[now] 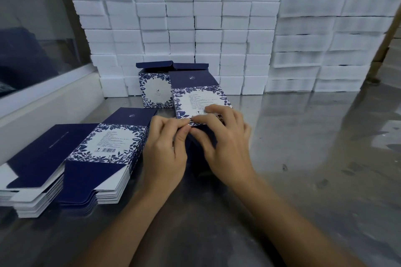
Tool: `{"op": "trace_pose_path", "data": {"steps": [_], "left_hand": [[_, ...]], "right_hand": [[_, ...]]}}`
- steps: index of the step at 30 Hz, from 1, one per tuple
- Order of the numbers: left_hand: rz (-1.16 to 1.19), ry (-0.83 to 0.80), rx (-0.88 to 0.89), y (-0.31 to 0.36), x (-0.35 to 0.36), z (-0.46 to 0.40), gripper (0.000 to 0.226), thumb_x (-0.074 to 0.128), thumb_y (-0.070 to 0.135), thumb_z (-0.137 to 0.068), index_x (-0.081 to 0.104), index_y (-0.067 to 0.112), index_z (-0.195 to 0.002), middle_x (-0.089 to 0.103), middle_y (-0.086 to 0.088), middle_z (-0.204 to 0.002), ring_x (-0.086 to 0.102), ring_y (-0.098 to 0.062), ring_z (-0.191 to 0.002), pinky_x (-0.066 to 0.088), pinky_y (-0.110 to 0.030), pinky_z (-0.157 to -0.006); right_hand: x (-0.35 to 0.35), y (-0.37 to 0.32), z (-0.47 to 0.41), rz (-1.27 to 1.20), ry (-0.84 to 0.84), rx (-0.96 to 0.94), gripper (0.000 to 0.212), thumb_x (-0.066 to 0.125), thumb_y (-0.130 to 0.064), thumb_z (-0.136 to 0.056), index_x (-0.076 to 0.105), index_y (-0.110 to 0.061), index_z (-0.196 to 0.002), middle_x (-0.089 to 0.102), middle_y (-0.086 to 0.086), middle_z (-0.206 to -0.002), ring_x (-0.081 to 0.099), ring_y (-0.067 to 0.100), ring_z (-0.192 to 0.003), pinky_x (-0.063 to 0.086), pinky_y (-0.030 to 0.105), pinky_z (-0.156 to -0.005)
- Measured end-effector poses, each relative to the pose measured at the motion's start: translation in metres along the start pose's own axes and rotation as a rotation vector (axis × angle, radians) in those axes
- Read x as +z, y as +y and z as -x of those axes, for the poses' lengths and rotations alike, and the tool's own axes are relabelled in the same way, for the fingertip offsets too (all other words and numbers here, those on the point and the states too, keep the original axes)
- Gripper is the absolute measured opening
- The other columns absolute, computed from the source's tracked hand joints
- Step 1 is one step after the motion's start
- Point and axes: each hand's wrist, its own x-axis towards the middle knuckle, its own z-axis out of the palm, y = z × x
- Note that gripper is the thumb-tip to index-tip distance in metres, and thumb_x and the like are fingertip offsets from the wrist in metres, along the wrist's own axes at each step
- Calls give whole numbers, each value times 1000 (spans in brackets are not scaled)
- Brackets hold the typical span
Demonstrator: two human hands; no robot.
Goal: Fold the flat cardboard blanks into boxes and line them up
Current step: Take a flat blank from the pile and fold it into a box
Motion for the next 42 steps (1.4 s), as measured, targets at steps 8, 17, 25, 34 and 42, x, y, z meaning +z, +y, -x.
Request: {"op": "trace_pose_path", "data": {"steps": [8, 17, 25, 34, 42], "left_hand": [[-6, -25, -53, -2, 8, 1, 23, 52, 22, -100, 65, 4, -105, 51, -6, -98, 52, -16, -78, 45, -29, -67], [4, -192, -152, -11, 9, 8, 38, 57, 30, -97, 47, 23, -133, 57, 3, -127, 59, -17, -103, 53, -40, -82], [-4, -229, -172, -19, 9, 8, 63, 73, 25, -86, 36, 27, -138, 50, 3, -139, 53, -14, -120, 45, -27, -90], [72, -218, -243, -28, 10, 8, 85, 80, 36, -78, 26, 41, -143, 44, 30, -132, 48, 23, -102, 38, -2, -81], [42, -232, -239, -34, 7, 8, 100, 83, 29, -73, 18, 52, -145, 33, 27, -150, 47, -10, -130, 44, -30, -97]], "right_hand": [[7, 9, -5, -13, 85, -7, 15, 64, -36, -94, 74, -25, -99, 61, -4, -112, 52, 21, -106, 40, 41, -86], [1, 26, -12, -143, 103, 39, 7, 71, -6, -90, 73, -6, -97, 56, 15, -117, 57, 35, -106, 50, 41, -87], [4, 32, -3, -238, 33, 193, 26, 62, -22, -98, 63, -20, -124, 53, 2, -127, 49, -2, -103, 45, 19, -91], [-3, 44, -10, -272, 45, 253, 9, 56, -27, -100, 62, -25, -106, 63, -3, -109, 57, 4, -90, 53, 44, -81], [-6, 40, -5, -380, -207, 284, 77, 80, -19, -82, 36, -53, -135, 51, -18, -128, 59, 7, -108, 58, 42, -86]]}}
